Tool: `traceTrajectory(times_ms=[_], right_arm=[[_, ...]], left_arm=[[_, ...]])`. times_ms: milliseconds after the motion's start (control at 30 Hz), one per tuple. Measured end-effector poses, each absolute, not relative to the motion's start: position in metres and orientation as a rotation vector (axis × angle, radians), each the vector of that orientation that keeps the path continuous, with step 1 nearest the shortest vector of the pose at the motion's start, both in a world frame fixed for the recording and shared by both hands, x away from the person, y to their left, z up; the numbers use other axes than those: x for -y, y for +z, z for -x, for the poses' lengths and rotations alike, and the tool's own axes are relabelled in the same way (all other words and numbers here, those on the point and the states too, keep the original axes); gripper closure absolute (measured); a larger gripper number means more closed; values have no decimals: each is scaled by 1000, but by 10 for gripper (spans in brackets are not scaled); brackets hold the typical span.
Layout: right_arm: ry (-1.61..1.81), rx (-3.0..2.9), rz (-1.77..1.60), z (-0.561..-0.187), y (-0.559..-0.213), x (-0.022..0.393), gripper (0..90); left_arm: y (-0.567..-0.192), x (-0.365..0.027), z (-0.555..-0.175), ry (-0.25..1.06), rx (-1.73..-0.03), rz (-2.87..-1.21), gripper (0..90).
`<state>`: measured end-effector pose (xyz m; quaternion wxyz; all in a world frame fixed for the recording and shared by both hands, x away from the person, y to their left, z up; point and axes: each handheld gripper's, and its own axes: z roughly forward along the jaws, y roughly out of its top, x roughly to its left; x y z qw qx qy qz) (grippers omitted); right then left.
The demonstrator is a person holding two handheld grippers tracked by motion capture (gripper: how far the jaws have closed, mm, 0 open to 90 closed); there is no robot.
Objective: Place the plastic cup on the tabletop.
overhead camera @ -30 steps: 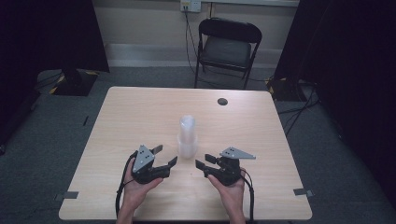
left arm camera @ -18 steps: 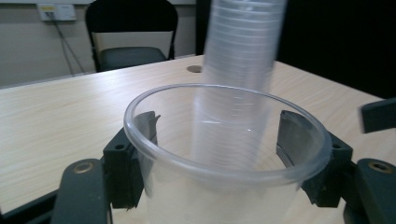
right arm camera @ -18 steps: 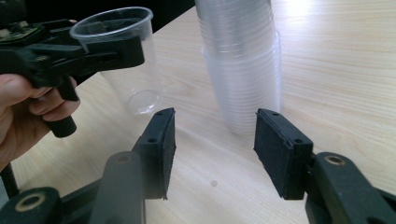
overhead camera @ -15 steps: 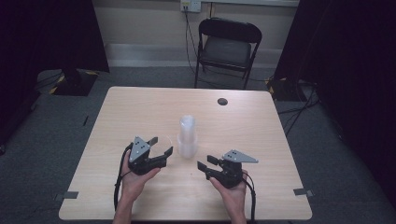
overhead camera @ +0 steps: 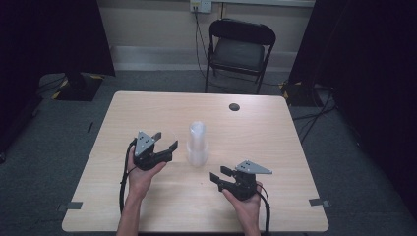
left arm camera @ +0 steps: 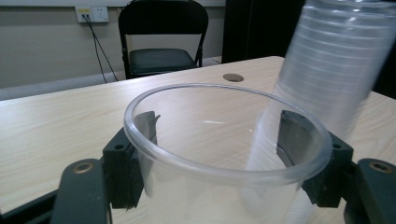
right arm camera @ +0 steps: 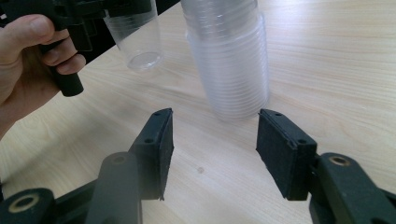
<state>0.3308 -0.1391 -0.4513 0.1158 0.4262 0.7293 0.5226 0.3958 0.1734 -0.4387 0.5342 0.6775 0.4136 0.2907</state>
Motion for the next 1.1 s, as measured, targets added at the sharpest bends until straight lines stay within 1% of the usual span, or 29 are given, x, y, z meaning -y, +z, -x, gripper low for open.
traceTrajectory(times_ms=[100, 233, 300, 433, 733, 933, 967, 1100], right_arm=[[1534, -2129, -1254, -332, -450, 141, 462], [1533, -2127, -1255, -334, -451, 143, 460], [1533, -2129, -1255, -335, -453, 143, 459], [1539, -2130, -1267, -335, -457, 143, 457], [1541, -2120, -1272, -330, -458, 145, 457], [1545, -2127, -1272, -330, -458, 144, 458], [1545, -2126, -1272, -330, -459, 144, 457], [1544, -2129, -1274, -330, -459, 145, 458]], left_arm=[[-438, -175, -404, 715, -984, -1623, 289], [-438, -177, -415, 711, -985, -1608, 287], [-439, -177, -419, 739, -976, -1591, 287], [-442, -175, -428, 729, -980, -1629, 284], [-459, -174, -445, 670, -1040, -1690, 278], [-468, -173, -446, 631, -1038, -1730, 272], [-471, -174, -447, 609, -1045, -1737, 272], [-473, -173, -447, 603, -1050, -1741, 269]])
